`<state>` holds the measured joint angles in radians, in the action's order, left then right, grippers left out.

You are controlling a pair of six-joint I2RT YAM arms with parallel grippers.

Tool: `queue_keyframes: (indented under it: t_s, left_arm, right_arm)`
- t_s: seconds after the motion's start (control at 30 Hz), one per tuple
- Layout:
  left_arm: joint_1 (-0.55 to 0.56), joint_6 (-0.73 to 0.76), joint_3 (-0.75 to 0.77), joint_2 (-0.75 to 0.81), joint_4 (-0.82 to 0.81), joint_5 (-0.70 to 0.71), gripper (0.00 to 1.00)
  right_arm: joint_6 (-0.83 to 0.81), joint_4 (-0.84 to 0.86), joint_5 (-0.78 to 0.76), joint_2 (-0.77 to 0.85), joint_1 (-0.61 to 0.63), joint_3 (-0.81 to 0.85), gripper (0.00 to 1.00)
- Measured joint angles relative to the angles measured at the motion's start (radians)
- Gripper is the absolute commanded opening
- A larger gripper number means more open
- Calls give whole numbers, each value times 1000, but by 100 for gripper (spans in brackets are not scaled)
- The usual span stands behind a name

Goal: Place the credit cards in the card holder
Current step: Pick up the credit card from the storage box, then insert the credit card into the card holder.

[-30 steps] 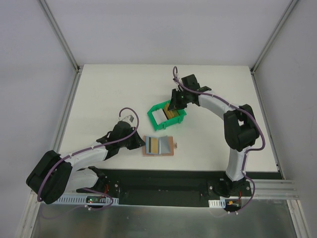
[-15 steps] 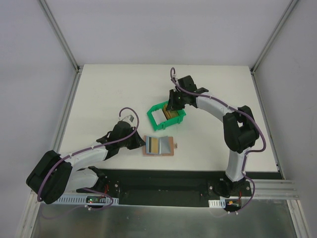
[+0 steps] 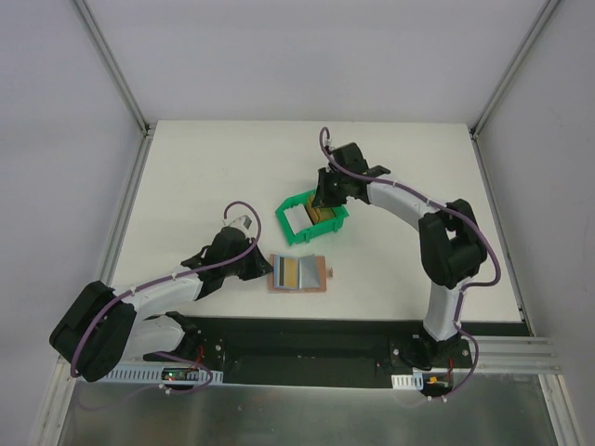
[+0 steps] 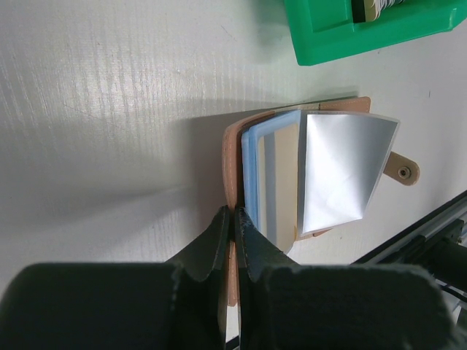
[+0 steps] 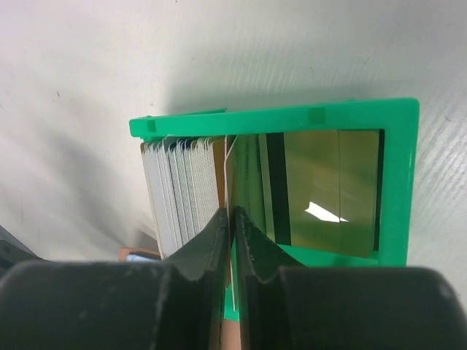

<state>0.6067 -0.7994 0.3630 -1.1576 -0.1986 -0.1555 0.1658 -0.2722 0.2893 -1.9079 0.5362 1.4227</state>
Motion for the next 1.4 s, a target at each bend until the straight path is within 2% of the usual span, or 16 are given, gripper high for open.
queue_keyframes:
  t_s: [0.1, 0.17, 0.33, 0.77, 1.0, 1.2, 1.4]
  left_arm:
    - [0, 0, 0, 0, 0, 0, 0]
    - [0, 0, 0, 0, 0, -1, 0]
    - [0, 0, 0, 0, 0, 0, 0]
    - [0, 0, 0, 0, -1, -1, 0]
    - [0, 2, 0, 3, -3, -2, 0]
    - [0, 0, 0, 32, -4, -19, 0]
    - [3, -10, 0, 89, -5, -35, 0]
  right_arm:
    - [-14, 10, -46, 22, 18, -24, 11]
    - [-31, 19, -82, 48, 34, -49, 1]
    - [-76, 58, -139, 106, 60, -85, 1]
    - [-121, 59, -186, 119, 64, -87, 0]
    - [-105, 39, -142, 261, 63, -101, 0]
    - [26, 143, -119, 484, 122, -278, 1]
    - [169, 245, -172, 529, 306, -521, 0]
